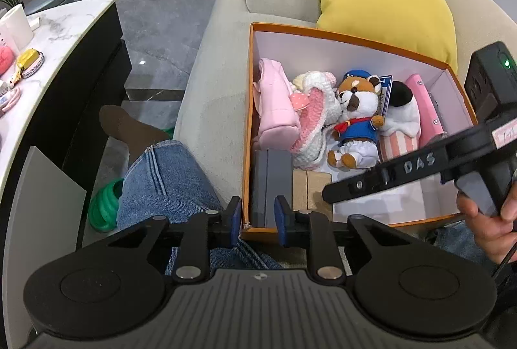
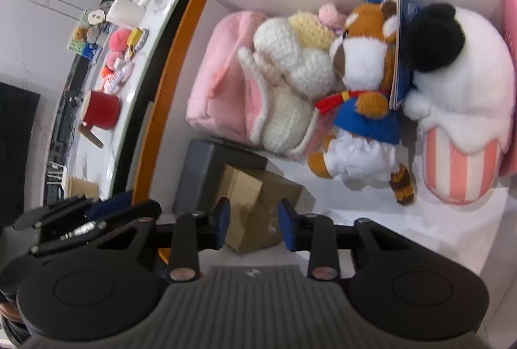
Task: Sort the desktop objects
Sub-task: 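Carry the gray box and brown cube into the shoebox and open both grippers, then withdraw both grippers toward the Vaseline tube and long white box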
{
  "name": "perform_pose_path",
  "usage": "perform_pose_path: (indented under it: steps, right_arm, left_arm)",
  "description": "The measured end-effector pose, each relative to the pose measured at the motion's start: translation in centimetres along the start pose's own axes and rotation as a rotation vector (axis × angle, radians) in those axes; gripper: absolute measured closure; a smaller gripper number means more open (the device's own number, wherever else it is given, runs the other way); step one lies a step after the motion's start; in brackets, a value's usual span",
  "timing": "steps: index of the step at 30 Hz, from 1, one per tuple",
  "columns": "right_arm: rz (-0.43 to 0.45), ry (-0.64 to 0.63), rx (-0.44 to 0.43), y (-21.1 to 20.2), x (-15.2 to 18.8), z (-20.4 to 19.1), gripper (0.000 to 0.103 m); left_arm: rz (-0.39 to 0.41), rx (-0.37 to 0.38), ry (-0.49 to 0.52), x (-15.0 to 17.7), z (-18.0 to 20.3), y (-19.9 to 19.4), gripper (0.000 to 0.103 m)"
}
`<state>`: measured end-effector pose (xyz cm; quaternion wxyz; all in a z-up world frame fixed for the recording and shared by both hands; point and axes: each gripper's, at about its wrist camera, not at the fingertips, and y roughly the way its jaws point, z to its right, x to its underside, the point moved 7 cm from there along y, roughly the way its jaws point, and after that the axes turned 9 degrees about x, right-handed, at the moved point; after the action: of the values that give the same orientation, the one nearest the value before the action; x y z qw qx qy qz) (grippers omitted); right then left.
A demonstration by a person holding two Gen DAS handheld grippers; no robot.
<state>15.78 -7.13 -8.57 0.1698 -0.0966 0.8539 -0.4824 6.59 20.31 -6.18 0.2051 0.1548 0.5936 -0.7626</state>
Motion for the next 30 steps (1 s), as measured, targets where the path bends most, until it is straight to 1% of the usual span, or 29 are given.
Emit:
perform_pose_path:
  steps: [4,5,11,12,14,15,17,19,20,22,23,25,27,30]
  right_arm:
    - [-0.033,0.034,-0.039,1.2,0.4,0.0,0.074]
    - [-0.034,0.043,-0.048,1.4,0.4,0.0,0.074]
    - [-0.02,0.029,-0.041,1.6,0.5,-0.6,0.074]
    - [-0.017,0.024,-0.043,1.4,0.5,-0.7,0.075]
    - [-0.002,-0.005,-0.043,0.5,0.7,-0.6,0.075]
    - [0.018,-0.031,-0.042,-0.4,0.8,-0.8,0.075]
    - [0.07,-0.088,-0.039,-2.5,1.2,-1.2,0.075]
    - [0.132,-0.146,-0.037,-5.4,1.7,-1.2,0.072]
    - [0.156,-0.163,-0.04,-6.7,2.1,-1.0,0.067]
    - [0.204,-0.181,-0.04,-9.7,2.8,0.0,0.065]
    - [0.234,-0.19,-0.027,-11.3,3.2,0.6,0.065]
    - [0.3,-0.208,0.028,-14.2,4.1,2.3,0.065]
    - [0.367,-0.22,0.111,-17.2,5.2,4.6,0.063]
    - [0.436,-0.22,0.211,-20.6,6.8,7.7,0.063]
  left_arm:
    - [-0.005,-0.006,0.002,0.0,-0.1,0.3,0.081]
    - [-0.007,-0.008,0.005,-0.1,0.0,0.3,0.081]
    - [-0.01,-0.004,-0.008,-0.2,0.0,0.4,0.081]
    - [-0.006,-0.006,-0.011,-0.3,0.0,0.3,0.081]
    - [0.028,-0.056,0.005,-0.5,0.2,-0.3,0.081]
    - [0.043,-0.074,0.017,-0.7,0.4,-0.7,0.081]
    - [0.068,-0.074,0.027,-1.1,1.2,-1.6,0.081]
    - [0.095,-0.05,0.057,-1.7,3.0,-2.7,0.081]
    - [0.111,-0.038,0.079,-2.0,4.1,-3.2,0.081]
    - [0.134,-0.008,0.133,-2.5,6.9,-4.1,0.081]
    - [0.143,0.017,0.161,-2.8,8.4,-4.5,0.081]
    - [0.15,0.073,0.219,-3.2,11.7,-5.0,0.081]
    - [0.153,0.121,0.283,-3.6,15.2,-5.1,0.081]
    - [0.146,0.177,0.378,-3.9,20.5,-4.2,0.079]
